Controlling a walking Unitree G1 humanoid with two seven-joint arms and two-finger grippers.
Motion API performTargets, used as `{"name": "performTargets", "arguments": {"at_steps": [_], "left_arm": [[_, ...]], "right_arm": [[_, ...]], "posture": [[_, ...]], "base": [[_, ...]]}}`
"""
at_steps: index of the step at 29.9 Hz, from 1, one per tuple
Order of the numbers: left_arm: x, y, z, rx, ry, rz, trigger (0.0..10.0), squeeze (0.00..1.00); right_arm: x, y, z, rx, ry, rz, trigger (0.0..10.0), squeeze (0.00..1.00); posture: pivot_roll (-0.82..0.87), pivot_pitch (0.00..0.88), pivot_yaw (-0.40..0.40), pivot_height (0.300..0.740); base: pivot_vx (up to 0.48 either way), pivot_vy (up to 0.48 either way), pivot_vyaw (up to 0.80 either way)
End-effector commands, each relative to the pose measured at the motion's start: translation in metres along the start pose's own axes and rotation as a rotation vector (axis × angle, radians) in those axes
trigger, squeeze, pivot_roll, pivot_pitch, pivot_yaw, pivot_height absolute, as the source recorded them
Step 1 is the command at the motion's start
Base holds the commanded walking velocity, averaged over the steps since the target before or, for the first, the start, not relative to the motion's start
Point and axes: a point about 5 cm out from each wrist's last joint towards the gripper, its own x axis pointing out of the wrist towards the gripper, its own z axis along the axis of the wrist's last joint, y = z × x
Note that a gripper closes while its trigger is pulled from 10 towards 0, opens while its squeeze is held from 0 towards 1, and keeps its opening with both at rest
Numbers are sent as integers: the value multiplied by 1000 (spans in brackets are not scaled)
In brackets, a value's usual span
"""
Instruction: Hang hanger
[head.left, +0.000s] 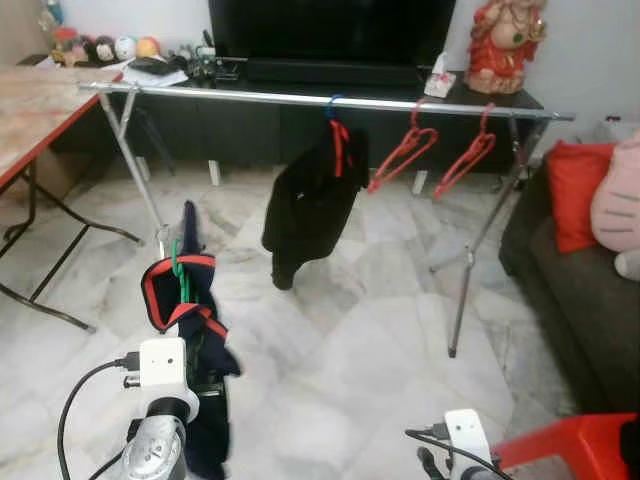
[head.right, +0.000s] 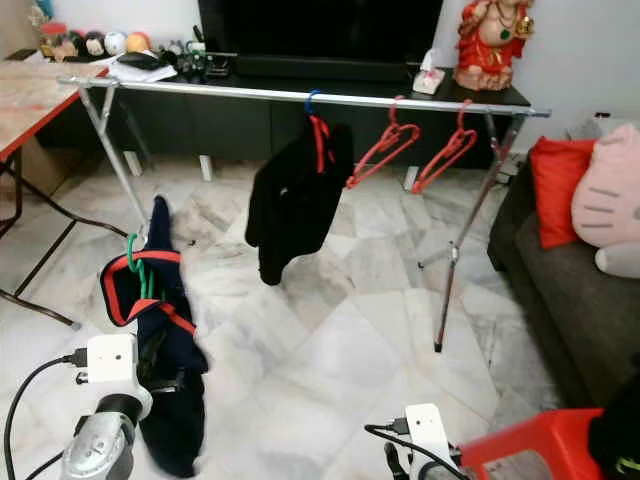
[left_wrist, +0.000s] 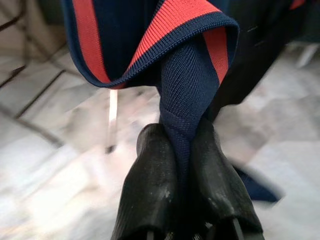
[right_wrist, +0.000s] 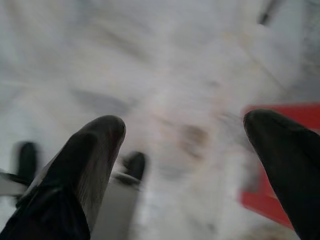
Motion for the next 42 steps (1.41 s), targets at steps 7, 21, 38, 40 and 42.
{"name": "performTargets", "arguments": {"at_steps": [7,21,38,40,42], "left_arm": [[1,4,14,-2,-52,16,10000,0],[4,5,19,5,-56,-5,10000,0],[5,4,24,3,-64,-16,10000,0],[6,3,25,3,-64,-22,10000,0],[7,2,25,4,-62,-27,10000,0]], "right_arm": [[0,4,-4,2,4,5,10000,0],[0,2,-1,23,-10,-2,10000,0],[7,18,32,21,-77,21,10000,0],[7,18,36,26,-85,18,10000,0],[7,18,38,28,-88,15,10000,0]], "posture": [[-15,0,-15,740],[-24,0,11,740],[-29,0,19,740],[-31,0,21,740],[-35,0,23,740]], "base": [[0,318,0],[0,340,0],[0,351,0],[0,352,0],[0,352,0]]}}
